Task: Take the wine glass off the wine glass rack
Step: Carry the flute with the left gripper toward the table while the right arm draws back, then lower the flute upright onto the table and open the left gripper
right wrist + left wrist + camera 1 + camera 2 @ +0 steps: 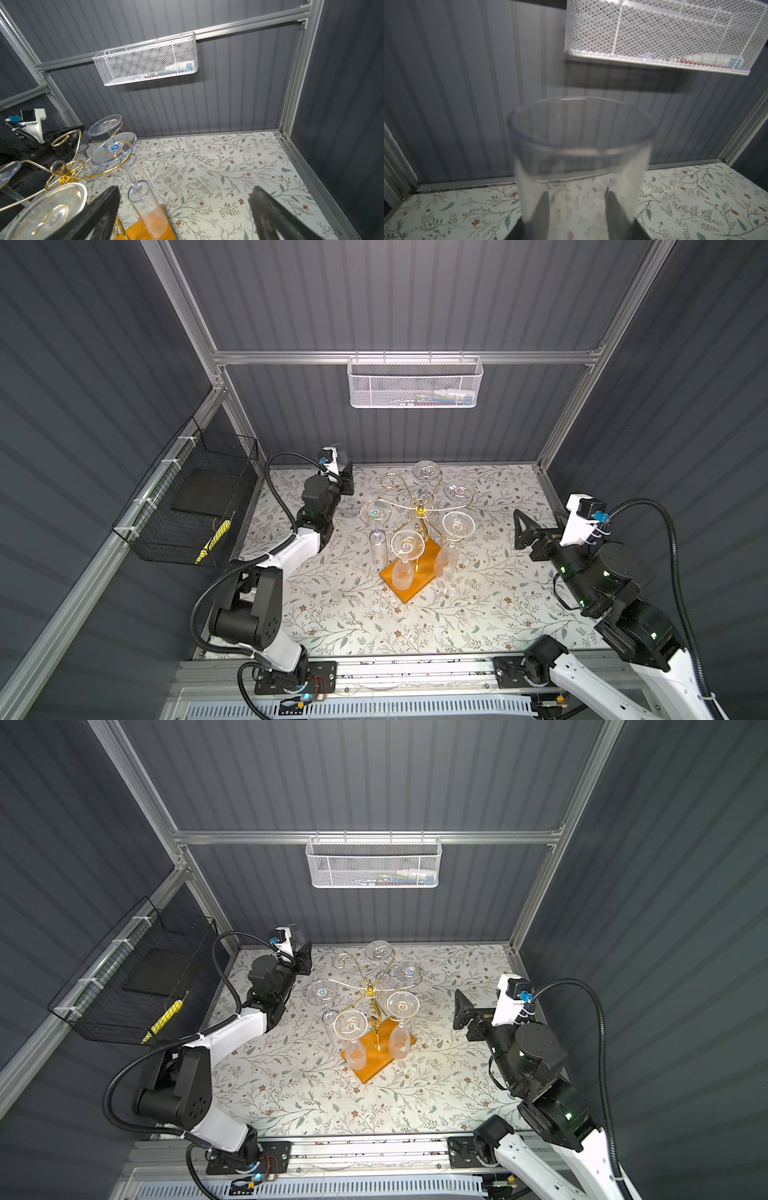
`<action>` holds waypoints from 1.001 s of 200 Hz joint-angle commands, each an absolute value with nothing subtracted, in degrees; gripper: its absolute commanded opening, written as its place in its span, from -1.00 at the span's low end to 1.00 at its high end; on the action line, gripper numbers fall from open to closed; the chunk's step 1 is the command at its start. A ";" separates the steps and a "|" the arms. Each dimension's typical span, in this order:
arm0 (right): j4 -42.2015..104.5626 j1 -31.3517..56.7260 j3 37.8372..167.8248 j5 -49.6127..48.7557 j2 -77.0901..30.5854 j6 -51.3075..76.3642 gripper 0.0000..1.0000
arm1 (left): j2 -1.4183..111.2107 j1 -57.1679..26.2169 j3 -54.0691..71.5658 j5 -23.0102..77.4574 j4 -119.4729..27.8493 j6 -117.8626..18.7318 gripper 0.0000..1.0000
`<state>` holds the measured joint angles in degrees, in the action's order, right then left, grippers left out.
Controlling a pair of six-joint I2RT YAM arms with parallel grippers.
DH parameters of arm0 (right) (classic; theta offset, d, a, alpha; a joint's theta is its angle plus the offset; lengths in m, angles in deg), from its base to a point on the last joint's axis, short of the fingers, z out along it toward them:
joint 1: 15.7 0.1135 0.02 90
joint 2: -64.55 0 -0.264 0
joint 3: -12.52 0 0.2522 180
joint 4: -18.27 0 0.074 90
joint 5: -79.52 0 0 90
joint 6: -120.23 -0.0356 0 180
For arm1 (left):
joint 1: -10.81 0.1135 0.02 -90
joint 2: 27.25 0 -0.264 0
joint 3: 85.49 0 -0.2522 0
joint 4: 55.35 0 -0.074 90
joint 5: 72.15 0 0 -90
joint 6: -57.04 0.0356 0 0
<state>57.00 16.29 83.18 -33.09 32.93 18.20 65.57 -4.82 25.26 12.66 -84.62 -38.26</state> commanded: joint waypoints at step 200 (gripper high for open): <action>62.04 16.36 80.81 -37.29 35.33 15.90 0.98 | 86.21 -5.14 26.35 7.23 -115.72 -32.16 -0.24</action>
<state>60.94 16.29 81.57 -35.89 35.01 16.73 85.46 -4.87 26.55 8.38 -109.91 -33.36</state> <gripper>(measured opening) 0.989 0.473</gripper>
